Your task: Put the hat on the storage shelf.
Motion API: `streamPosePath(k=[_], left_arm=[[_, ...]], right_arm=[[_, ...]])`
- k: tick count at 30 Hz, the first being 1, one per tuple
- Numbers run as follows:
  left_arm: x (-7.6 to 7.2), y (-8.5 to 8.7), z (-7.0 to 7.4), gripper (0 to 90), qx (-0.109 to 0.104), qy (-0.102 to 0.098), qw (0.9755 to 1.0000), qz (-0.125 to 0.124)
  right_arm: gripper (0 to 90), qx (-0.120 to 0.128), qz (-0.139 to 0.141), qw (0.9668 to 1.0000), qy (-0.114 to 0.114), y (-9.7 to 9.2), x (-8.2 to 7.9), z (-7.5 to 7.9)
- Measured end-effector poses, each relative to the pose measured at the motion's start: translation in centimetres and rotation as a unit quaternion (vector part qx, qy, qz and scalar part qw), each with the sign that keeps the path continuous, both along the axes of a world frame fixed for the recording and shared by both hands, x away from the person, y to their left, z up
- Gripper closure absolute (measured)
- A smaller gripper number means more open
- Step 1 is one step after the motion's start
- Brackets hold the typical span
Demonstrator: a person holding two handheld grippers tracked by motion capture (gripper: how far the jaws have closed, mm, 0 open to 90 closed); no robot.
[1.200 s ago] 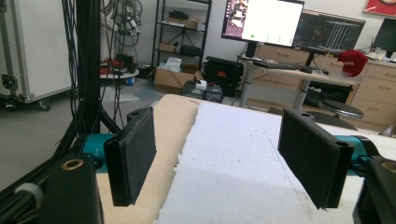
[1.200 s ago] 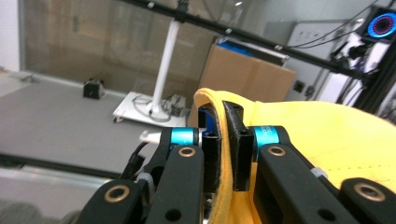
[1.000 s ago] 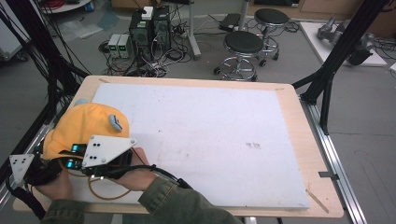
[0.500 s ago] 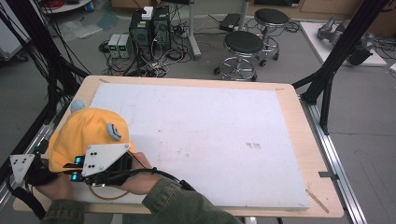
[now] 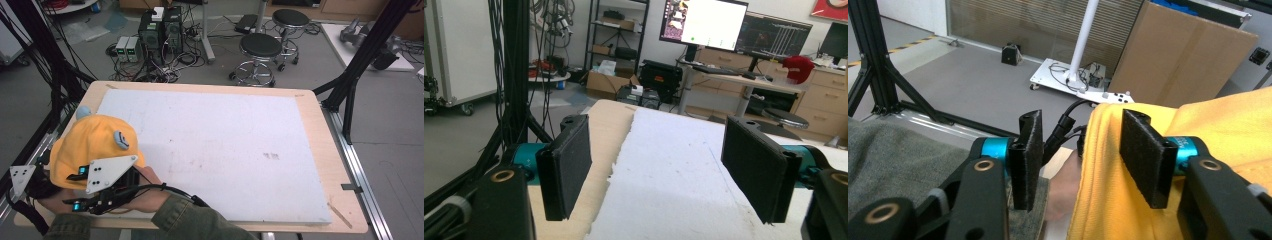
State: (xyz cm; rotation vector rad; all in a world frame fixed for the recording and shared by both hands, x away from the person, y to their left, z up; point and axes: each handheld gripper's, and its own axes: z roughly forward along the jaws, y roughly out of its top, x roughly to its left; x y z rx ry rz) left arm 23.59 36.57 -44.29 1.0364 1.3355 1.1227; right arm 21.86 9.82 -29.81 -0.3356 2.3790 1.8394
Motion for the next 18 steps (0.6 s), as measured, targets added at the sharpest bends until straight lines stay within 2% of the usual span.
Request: streamPosePath(k=[10,15,18], left_arm=[[0.01,-0.01,0.00,28.5,-0.001,0.000,1.0000,-0.001],[0.01,-0.04,0.03,28.7,-0.001,-0.001,1.0000,-0.002],[0.00,-0.03,0.02,28.7,-0.001,-0.001,1.0000,-0.002]], right_arm=[[43.3,0.014,0.001,0.9999,0.008,-0.21,-0.12,0.37],[43.1,0.016,-0.001,0.9998,0.007,-0.33,-0.19,0.51],[42.5,0.025,-0.003,0.9997,0.006,-0.58,-0.21,0.80]])
